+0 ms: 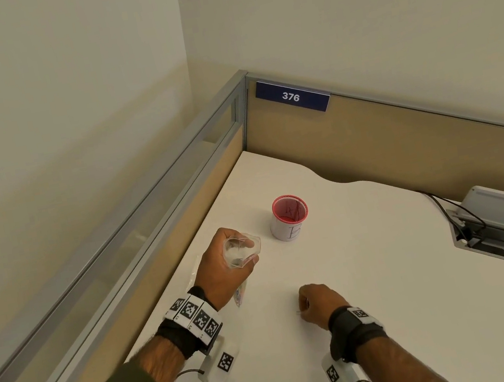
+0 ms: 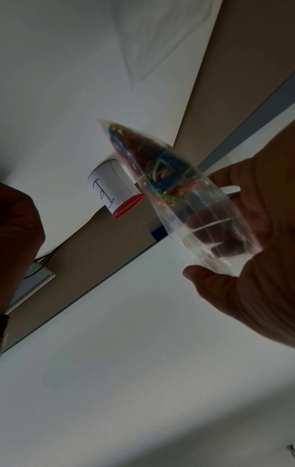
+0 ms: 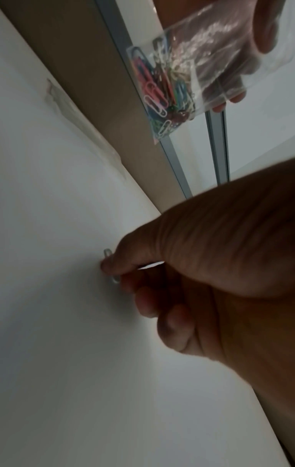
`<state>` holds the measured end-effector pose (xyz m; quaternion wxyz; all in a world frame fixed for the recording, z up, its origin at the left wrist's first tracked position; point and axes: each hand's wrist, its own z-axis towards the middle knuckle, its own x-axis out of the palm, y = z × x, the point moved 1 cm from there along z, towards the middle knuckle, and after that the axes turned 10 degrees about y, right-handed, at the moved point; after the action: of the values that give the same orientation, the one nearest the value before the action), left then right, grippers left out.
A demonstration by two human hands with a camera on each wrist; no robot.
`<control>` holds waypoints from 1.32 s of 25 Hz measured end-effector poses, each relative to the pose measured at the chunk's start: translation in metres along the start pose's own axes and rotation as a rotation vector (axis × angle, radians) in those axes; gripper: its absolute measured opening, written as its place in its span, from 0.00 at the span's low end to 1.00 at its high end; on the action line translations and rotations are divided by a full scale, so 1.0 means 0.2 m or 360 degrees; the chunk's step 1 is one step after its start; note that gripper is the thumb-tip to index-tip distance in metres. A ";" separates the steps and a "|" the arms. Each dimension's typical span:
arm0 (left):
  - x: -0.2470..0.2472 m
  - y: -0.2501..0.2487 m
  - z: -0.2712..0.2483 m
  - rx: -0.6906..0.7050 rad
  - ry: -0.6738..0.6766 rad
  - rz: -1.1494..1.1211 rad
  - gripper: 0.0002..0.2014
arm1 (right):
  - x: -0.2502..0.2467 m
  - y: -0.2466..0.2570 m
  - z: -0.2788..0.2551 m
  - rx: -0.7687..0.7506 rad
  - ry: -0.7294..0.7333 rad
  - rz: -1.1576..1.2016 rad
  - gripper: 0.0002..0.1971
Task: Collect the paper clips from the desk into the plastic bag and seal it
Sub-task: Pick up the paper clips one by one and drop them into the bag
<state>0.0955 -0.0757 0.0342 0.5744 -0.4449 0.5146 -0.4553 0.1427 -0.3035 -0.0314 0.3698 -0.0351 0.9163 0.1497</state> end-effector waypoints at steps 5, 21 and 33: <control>-0.01 -0.02 0.01 -0.0019 -0.0004 0.0009 0.21 | -0.03 0.03 0.01 0.0044 0.0119 -0.0032 0.08; 0.01 -0.01 0.01 -0.0028 0.0021 0.0084 0.19 | 0.04 0.01 -0.14 -0.0206 -0.0320 0.0051 0.11; 0.03 0.01 0.00 -0.0085 0.0118 0.0147 0.20 | -0.46 0.49 -0.47 -0.0842 -0.0988 0.0509 0.04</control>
<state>0.0952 -0.0815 0.0316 0.5634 -0.4187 0.5675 -0.4305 0.1289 -0.2419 0.1205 0.5781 0.0604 0.6857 0.4381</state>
